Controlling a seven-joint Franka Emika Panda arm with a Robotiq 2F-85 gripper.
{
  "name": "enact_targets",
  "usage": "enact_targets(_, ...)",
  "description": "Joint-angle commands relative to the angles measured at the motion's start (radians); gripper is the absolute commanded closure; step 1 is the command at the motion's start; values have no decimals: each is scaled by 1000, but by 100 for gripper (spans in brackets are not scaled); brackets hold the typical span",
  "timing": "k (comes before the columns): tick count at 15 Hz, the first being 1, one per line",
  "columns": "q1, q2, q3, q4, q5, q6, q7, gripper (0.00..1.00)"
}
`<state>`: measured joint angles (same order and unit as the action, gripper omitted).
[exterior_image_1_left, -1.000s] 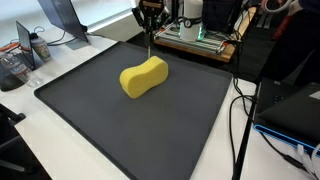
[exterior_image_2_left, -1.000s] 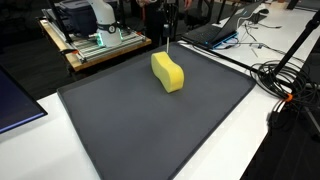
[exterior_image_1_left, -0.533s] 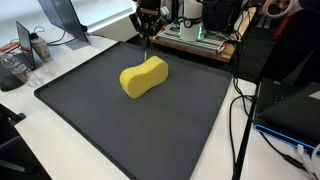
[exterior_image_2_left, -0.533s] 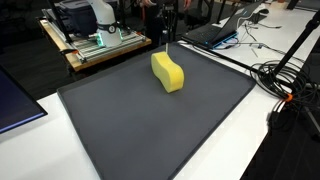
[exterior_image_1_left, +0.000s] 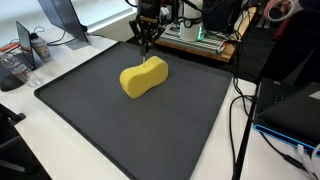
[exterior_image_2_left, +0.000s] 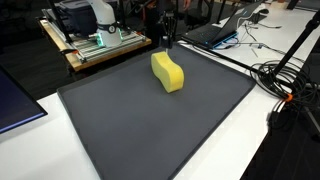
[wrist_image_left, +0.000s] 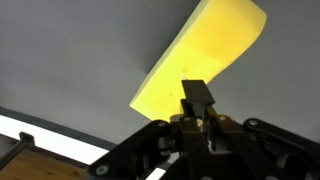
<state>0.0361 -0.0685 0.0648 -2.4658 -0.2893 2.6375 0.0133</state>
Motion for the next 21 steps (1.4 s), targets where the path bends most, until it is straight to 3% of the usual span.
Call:
enact_targets(1, -3, 16, 1, -8, -31, 23, 34, 97)
enact_targets(21, 5, 85, -1, -8, -54, 21, 28, 97)
